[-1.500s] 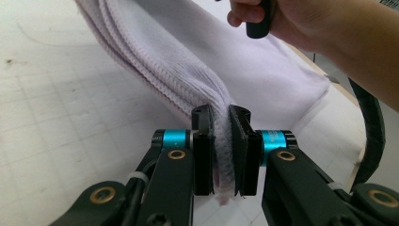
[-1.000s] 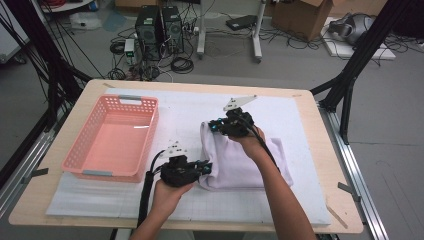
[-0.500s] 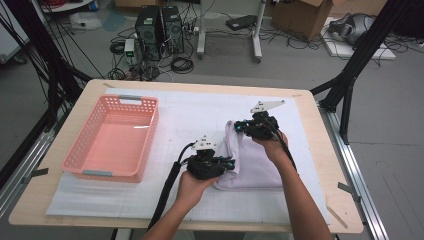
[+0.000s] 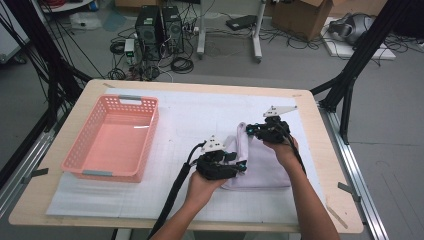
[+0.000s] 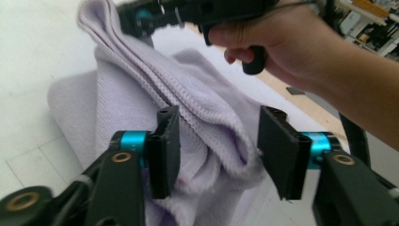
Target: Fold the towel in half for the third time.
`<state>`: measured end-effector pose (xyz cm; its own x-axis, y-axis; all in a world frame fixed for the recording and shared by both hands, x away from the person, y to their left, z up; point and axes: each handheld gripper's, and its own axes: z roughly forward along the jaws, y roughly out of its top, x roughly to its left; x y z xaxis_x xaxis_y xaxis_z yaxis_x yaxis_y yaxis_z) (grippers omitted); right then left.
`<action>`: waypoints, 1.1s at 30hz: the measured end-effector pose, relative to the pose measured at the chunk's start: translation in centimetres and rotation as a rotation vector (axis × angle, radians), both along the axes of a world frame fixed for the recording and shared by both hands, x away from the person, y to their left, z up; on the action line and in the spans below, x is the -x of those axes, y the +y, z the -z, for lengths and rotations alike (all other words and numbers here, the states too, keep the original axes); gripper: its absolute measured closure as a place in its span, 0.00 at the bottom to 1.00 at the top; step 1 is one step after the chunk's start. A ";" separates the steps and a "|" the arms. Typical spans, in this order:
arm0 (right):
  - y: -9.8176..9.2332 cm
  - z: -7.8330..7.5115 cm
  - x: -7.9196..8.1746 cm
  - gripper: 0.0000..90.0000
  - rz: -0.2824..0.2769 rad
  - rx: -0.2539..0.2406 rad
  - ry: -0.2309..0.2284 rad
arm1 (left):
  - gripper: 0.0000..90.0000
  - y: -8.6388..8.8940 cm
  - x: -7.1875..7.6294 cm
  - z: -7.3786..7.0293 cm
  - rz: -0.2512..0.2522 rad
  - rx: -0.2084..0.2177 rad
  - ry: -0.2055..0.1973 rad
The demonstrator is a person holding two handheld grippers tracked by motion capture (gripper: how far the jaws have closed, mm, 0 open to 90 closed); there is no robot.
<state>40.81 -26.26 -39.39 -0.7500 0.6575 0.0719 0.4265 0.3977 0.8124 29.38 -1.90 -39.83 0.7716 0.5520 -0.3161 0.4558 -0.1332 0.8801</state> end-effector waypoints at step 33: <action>-8.8 0.7 7.7 0.55 0.293 0.032 0.005 | 0.43 9.7 1.2 2.9 -0.137 -0.039 -0.073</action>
<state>33.08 -35.10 -40.05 -0.5272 0.8482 0.0508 0.5308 0.2821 0.7991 28.15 7.81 -42.70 0.7081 0.6647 -0.2382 0.4068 -0.1083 0.9071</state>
